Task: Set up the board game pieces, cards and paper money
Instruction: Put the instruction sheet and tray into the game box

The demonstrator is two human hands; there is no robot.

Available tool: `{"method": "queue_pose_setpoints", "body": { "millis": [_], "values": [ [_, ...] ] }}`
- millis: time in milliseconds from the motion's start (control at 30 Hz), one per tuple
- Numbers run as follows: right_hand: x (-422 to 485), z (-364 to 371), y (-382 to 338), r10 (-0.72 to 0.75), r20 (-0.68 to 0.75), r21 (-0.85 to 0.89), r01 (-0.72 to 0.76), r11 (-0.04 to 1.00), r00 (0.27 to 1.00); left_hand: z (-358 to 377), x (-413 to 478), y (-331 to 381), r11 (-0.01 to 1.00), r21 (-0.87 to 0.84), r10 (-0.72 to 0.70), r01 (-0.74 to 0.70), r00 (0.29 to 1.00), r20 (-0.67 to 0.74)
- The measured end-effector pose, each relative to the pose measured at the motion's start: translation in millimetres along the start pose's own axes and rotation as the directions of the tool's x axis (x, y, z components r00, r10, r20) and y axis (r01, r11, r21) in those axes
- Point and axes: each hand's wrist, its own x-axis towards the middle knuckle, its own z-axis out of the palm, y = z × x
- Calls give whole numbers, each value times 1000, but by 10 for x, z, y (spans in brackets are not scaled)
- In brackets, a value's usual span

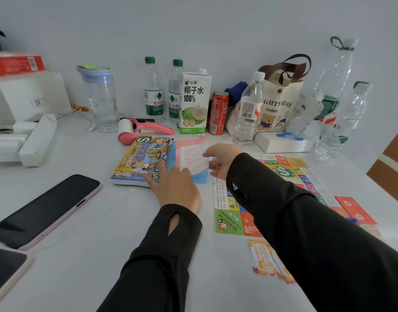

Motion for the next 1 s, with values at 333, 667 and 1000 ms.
{"method": "queue_pose_setpoints", "body": {
  "millis": [333, 667, 1000],
  "values": [
    [40, 4, 81, 45, 9, -154, -43, 987, 999, -7, 3, -18, 999, -29, 36, -37, 999, -35],
    [18, -113, 106, -15, -64, -115, 8, 993, 998, 7, 10, -39, 954, -226, 125, -198, 945, -303],
    [-169, -536, 147, -102, -92, 249, 122, 961, 990, 90, -93, 221, 735, -167, 425, -657, 638, -641]
  ]
}}
